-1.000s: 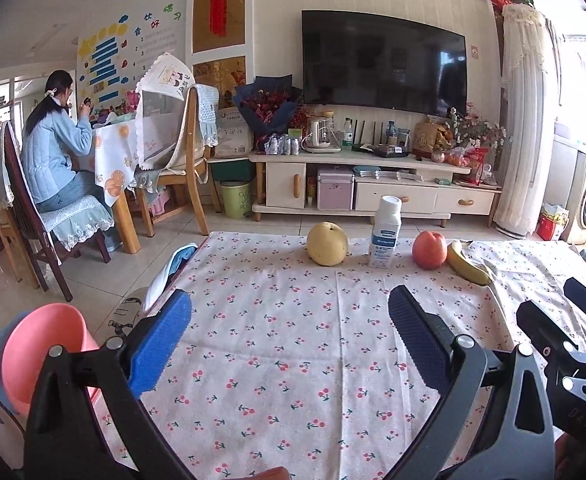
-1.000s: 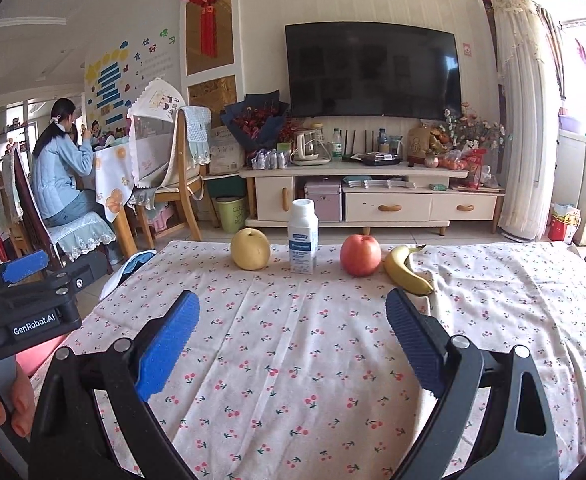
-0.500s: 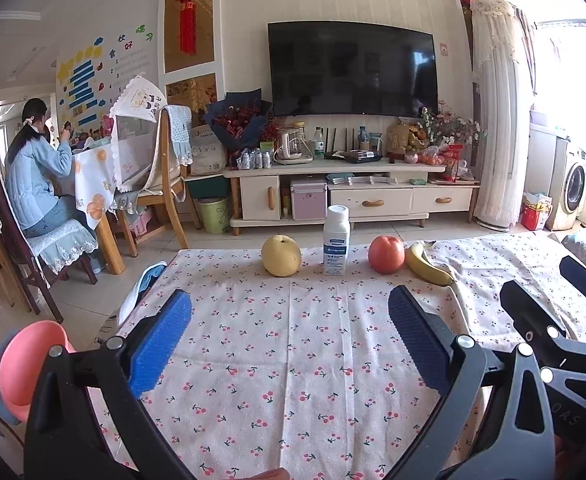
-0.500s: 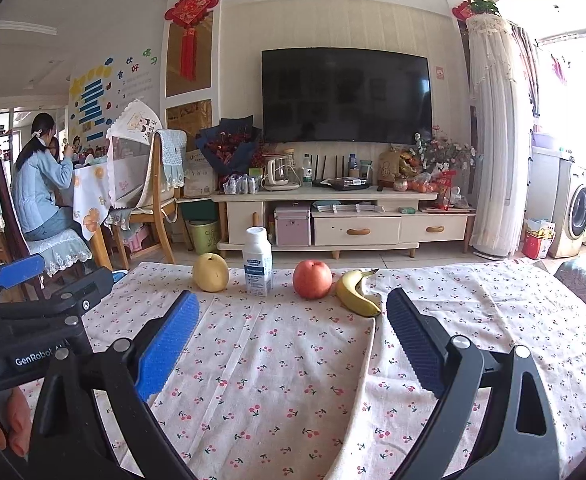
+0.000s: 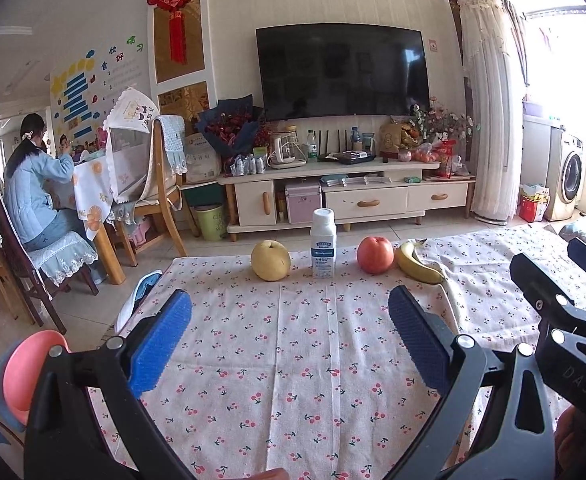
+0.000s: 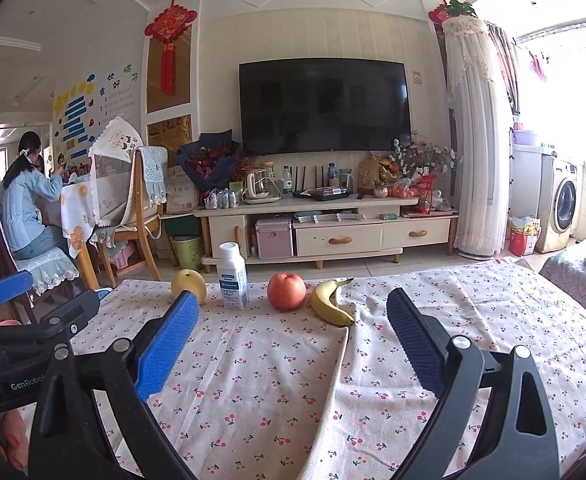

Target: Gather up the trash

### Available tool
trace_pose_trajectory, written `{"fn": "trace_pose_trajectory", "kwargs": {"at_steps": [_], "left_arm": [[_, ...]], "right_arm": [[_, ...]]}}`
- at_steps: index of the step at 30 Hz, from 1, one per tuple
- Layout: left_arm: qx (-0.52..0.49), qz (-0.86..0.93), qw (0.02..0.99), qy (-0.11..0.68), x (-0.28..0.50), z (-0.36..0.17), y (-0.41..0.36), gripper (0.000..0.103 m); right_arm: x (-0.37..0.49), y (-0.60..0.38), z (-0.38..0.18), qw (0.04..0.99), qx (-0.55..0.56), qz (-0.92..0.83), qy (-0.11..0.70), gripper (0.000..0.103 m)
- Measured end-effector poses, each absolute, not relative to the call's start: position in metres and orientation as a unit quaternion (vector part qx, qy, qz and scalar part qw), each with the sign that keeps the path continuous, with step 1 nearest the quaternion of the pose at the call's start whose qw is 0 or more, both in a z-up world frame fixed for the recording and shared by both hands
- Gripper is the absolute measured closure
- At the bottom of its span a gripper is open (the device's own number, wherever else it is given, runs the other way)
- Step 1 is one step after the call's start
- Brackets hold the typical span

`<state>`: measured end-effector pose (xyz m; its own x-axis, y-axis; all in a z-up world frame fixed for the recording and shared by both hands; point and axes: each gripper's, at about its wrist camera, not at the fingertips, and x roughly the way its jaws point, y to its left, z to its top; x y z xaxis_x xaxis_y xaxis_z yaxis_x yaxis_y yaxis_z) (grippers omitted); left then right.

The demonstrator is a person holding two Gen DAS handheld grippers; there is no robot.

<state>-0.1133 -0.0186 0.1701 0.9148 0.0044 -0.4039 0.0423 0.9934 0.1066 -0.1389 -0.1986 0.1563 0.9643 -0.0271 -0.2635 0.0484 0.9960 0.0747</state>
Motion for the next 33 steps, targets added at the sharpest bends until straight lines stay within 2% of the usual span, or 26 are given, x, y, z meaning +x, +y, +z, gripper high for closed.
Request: {"fn": "trace_pose_trajectory", "kwargs": {"at_steps": [33], "left_arm": [[0.039,-0.024,0.976,0.213,-0.106,0.168,-0.022,0.004]], "right_arm": [[-0.147,-0.219,0.158,0.992,0.021,-0.076,0.1,0.009]]}}
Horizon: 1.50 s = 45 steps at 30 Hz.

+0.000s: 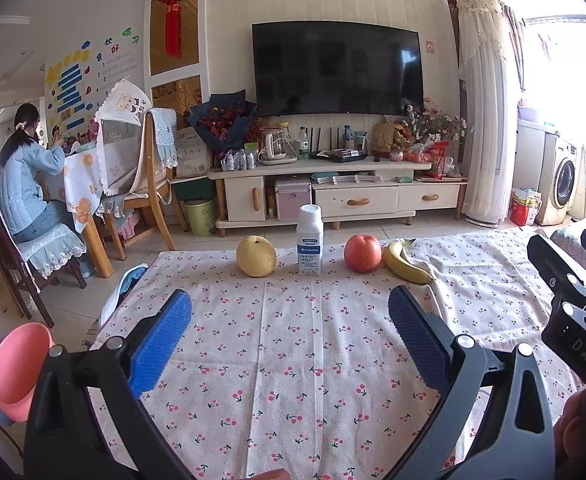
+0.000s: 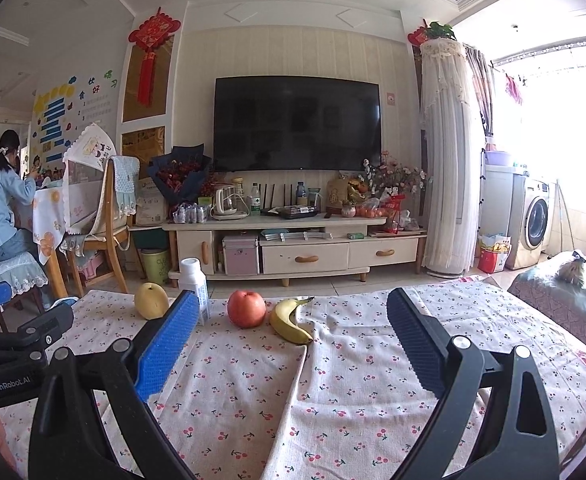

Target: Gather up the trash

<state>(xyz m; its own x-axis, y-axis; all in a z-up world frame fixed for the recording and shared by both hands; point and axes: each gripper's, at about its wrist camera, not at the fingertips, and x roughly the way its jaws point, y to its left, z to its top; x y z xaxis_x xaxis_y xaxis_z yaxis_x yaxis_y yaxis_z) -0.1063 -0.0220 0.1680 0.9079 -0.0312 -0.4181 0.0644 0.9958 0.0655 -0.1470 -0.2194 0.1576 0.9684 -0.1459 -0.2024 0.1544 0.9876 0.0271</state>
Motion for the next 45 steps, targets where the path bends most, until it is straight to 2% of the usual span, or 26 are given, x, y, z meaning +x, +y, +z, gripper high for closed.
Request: {"fn": "trace_pose_trajectory", "kwargs": {"at_steps": [22,34,39,45], "left_arm": [[0.03,-0.027,0.975,0.219,-0.1,0.156,-0.019,0.004],[0.019,-0.018,0.974,0.226,-0.082,0.131,-0.009,0.004],[0.017,-0.011,0.96,0.279,-0.055,0.095,0.001,0.004],[-0.012,0.013,0.934,0.356,-0.01,0.044,0.027,0.004]], "right_arm": [[-0.133,-0.217,0.145,0.991,0.011,-0.075,0.111,0.009],[-0.114,-0.205,0.132,0.989,-0.015,-0.061,0.132,0.008],[-0.081,-0.194,0.112,0.981,-0.014,-0.032,0.19,0.007],[-0.017,-0.171,0.063,0.951,0.01,0.015,0.308,0.007]]}}
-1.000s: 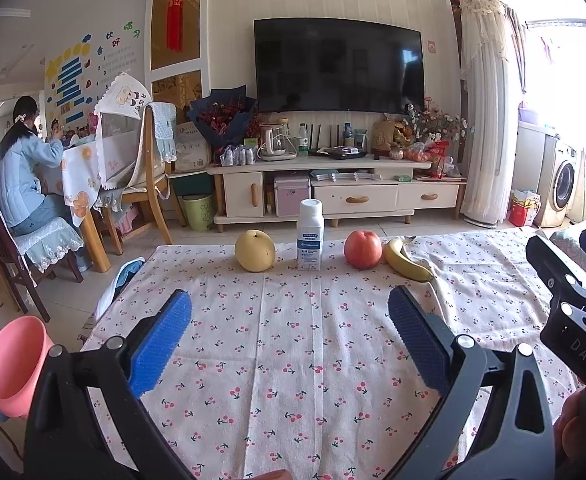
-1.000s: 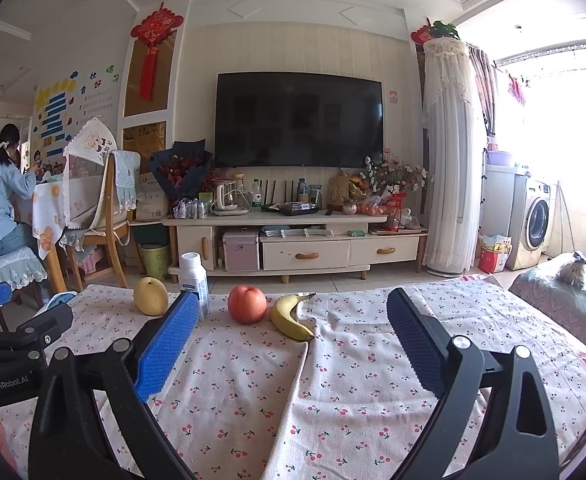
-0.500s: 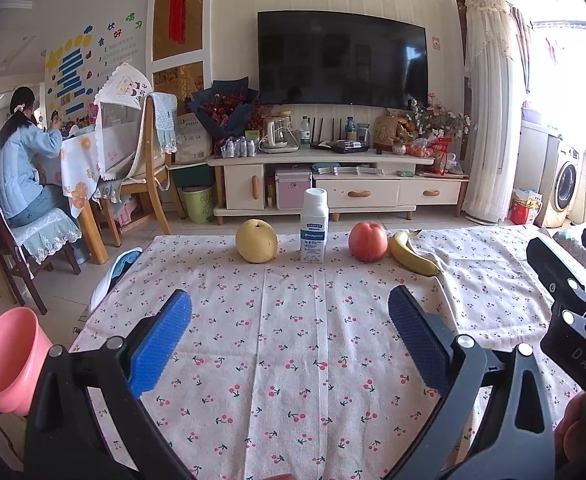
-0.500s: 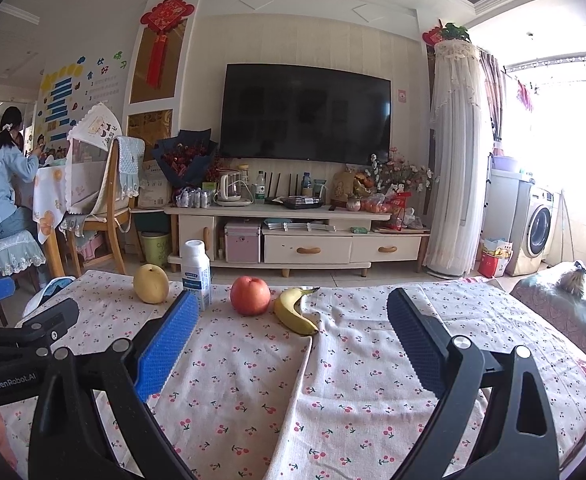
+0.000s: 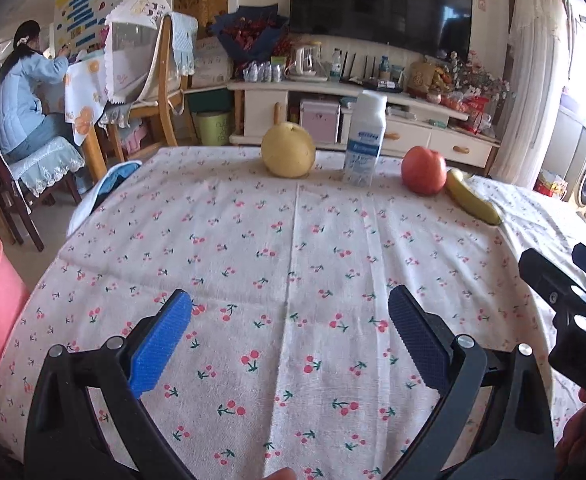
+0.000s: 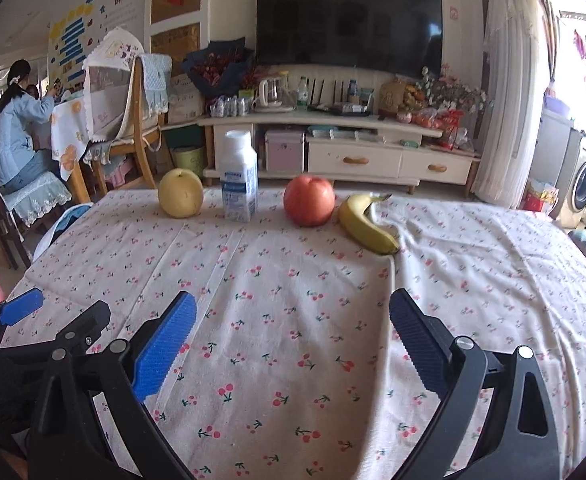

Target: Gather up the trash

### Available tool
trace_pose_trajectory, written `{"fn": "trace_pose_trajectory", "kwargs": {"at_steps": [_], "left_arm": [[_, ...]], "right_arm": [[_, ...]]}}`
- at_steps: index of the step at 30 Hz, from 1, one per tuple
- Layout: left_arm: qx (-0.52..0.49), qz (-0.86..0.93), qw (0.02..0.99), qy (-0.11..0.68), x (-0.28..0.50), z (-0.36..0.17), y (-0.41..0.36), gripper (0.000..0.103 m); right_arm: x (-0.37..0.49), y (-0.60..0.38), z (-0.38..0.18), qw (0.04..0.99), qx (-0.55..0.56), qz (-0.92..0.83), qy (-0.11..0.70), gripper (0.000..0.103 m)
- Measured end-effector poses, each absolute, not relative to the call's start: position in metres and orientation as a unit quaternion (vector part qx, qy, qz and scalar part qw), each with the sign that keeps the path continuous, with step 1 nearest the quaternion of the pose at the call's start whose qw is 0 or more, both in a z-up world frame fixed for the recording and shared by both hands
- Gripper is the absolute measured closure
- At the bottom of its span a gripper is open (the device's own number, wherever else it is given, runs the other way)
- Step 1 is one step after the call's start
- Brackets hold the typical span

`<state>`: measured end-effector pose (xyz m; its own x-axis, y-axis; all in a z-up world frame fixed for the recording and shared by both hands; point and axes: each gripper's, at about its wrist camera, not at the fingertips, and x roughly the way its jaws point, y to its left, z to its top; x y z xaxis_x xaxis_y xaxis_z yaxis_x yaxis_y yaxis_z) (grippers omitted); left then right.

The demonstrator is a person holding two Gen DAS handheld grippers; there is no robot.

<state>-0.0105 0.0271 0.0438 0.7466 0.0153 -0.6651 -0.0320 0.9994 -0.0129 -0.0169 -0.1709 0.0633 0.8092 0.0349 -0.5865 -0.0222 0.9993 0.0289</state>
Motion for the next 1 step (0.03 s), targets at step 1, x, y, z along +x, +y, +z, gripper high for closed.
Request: {"fn": "trace_pose_trajectory", "kwargs": {"at_steps": [1], "left_arm": [[-0.004,0.016,0.931,0.364,-0.0038,0.0365,0.0283,0.004]], "right_arm": [[-0.0059,-0.1673,0.0535,0.944,0.013,0.022,0.329,0.007]]}}
